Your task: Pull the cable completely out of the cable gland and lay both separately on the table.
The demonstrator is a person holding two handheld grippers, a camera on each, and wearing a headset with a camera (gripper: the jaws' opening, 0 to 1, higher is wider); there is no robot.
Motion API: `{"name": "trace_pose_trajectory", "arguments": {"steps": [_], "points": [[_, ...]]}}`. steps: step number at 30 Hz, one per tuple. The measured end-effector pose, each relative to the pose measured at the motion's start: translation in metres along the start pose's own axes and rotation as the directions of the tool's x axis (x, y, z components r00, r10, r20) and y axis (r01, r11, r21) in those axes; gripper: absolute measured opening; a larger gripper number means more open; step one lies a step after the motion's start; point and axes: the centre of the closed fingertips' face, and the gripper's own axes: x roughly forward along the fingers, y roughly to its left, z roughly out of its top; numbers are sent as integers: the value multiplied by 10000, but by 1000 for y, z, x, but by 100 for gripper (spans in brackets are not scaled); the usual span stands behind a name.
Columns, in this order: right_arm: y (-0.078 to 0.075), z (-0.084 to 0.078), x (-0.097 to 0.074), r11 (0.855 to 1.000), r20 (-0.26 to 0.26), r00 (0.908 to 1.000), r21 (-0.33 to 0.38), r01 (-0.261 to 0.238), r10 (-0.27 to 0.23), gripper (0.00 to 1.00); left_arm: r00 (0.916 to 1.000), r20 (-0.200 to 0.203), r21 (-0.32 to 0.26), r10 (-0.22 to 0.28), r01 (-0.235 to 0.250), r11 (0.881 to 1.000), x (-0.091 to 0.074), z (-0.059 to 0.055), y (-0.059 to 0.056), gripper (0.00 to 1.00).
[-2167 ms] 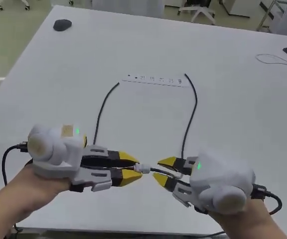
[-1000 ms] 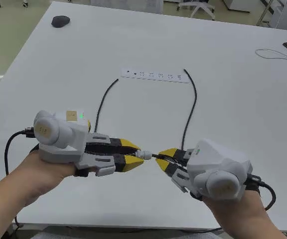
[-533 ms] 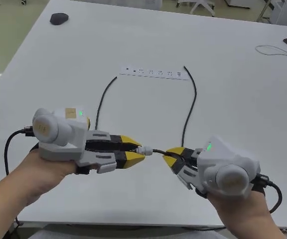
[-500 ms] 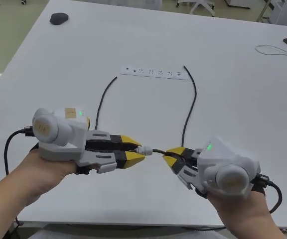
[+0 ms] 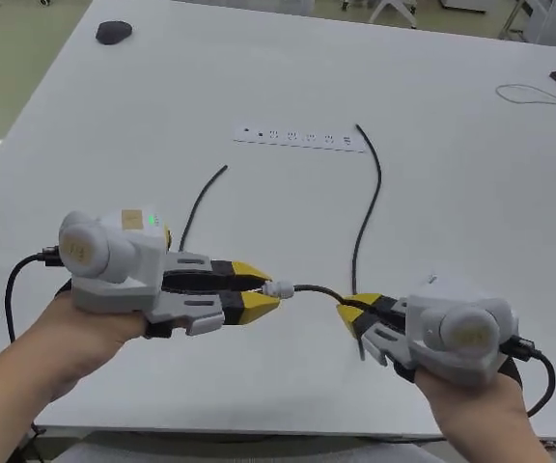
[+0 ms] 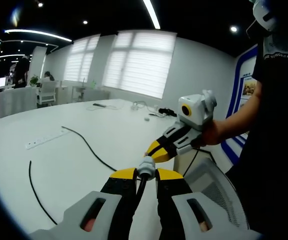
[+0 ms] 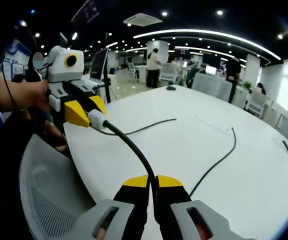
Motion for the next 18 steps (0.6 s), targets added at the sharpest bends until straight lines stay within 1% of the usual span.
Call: {"name": "trace_pose_trajectory", "arguments": {"steps": [1,5,9,10,13,15,18], "points": [[-2,-2,1,10000,-20,10000,30,22,-22,0,10000,12,5,13,-13,10000,0,0,0,15],[-9,-17,2,9982,-317,9993,563,198,-181,0,10000,1,-8,38,-38,10000,0,-1,0,15],[-19,-32,2,9929,-597,9973,1081,489,-426,0,10000,-7,-60,39,-39,10000,0,-2,1,15],[-22,-36,1,9897,-673,9965,1305,588,-503,0,10000,-11,-57,26,-26,10000,0,-2,0,15],[-26,-42,0,9850,-814,9950,1572,705,-582,0,10000,-45,-64,-19,18,10000,1,-3,-1,15],[-28,-46,-1,9835,-918,9937,1626,791,-647,0,10000,-55,-55,-47,47,10000,1,-3,-1,15],[-29,-49,-1,9790,-1011,9926,1851,856,-676,0,9999,-121,-16,-91,91,10000,3,-5,-1,15]]}}
